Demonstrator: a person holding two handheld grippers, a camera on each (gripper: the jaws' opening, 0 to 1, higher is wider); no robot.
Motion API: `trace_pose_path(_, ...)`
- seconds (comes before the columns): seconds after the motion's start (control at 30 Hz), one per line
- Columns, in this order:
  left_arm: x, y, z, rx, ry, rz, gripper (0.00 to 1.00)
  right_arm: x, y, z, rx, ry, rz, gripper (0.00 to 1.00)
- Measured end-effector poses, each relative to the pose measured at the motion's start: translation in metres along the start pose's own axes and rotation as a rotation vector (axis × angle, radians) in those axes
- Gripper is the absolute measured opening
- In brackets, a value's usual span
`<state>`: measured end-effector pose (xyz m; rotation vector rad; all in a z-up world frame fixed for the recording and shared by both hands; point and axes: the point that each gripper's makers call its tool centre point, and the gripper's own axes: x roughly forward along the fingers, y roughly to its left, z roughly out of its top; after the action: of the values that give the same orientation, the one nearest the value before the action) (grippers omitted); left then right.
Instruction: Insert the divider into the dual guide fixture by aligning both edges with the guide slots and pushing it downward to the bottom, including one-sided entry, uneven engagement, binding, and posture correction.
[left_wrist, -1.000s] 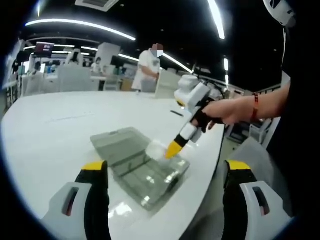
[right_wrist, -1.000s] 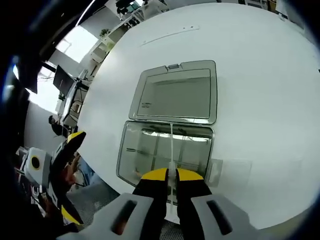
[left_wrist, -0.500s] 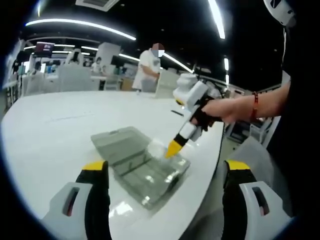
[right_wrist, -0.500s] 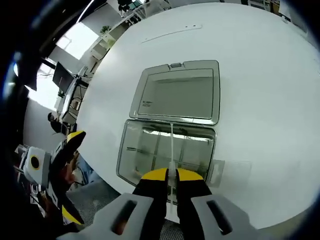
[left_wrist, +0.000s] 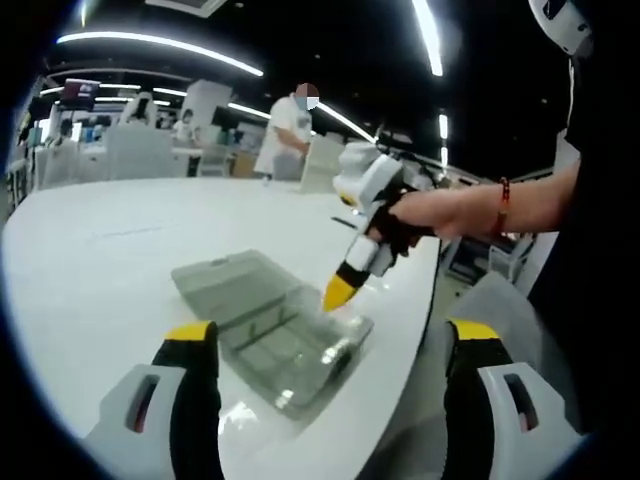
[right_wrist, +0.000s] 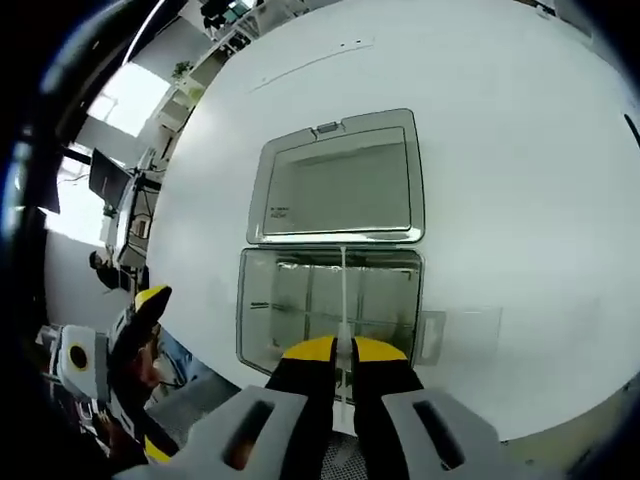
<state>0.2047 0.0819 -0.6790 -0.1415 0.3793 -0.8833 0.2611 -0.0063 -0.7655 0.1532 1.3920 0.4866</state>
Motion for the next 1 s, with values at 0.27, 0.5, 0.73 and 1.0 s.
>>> trace_pose_path(0.27,-0.0015,0.0011,-0.0027,-0.010,0.002,0.005,0.92,0.0025,-0.0007,-0.0013,0.010,0.019,0.004,0.00)
trace_pose_path(0.5,-0.0017,0.0023,-0.0030,-0.018,0.003,0.010,0.92,0.0004,-0.0005,0.0007,0.008,0.013,0.010,0.00)
trace_pose_path(0.73,-0.0023,0.0048,-0.0026,-0.021,-0.004,0.013,0.92,0.0014,0.0032,0.0008,0.004,0.012,0.014,0.00)
trace_pose_path(1.0,-0.0034,0.0042,-0.0058,-0.021,0.004,0.011,0.92,0.0029,0.0041,0.0015,-0.001,0.013,0.010,0.00)
